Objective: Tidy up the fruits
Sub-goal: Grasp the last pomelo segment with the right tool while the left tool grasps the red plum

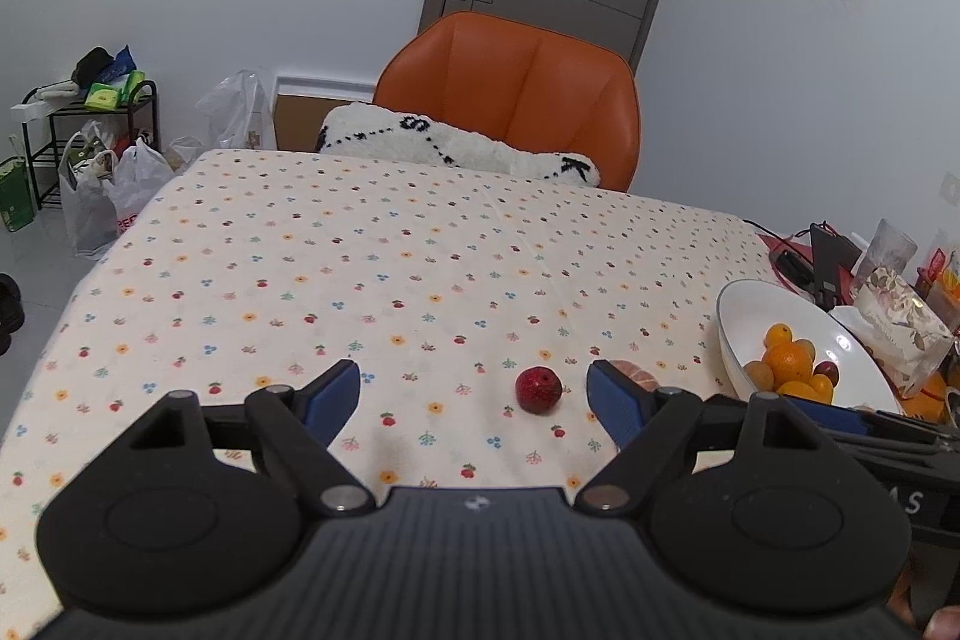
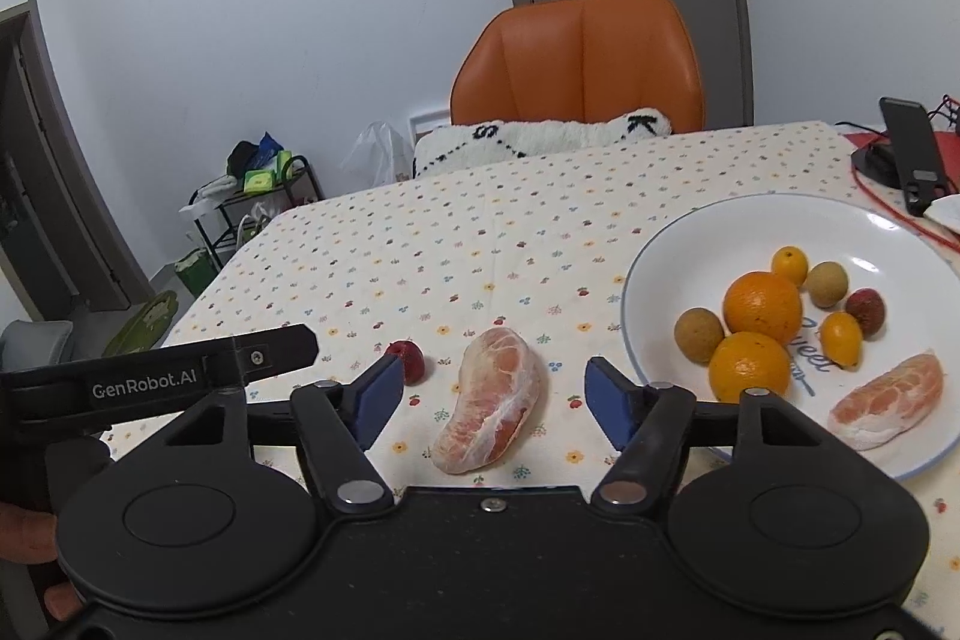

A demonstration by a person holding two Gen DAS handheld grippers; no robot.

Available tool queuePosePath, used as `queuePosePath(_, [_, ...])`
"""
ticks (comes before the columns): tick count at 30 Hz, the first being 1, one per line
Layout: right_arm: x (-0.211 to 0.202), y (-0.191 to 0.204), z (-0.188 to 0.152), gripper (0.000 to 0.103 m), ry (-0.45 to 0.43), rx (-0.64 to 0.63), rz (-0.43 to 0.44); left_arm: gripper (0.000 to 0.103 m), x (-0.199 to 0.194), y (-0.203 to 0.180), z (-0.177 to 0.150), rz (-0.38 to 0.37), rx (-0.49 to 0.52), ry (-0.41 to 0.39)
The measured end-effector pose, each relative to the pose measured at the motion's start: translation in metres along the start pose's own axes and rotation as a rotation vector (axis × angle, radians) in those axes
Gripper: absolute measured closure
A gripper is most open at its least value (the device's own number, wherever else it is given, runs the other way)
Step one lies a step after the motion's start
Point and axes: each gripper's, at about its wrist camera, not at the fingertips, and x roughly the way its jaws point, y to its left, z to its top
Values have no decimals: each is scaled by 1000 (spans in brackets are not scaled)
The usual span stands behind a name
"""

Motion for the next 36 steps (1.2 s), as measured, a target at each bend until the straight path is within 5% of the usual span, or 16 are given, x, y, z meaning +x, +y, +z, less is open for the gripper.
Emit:
queuePosePath(13, [41, 6, 0, 43, 79, -46, -12, 31, 30, 8, 5, 1, 2, 24])
queuePosePath(18, [52, 9, -6, 64, 113, -86, -42, 32, 36, 6, 4, -12, 8, 32])
queuePosePath(36, [35, 5, 7, 84, 53, -82, 2, 33, 45, 1, 7, -34, 22, 35])
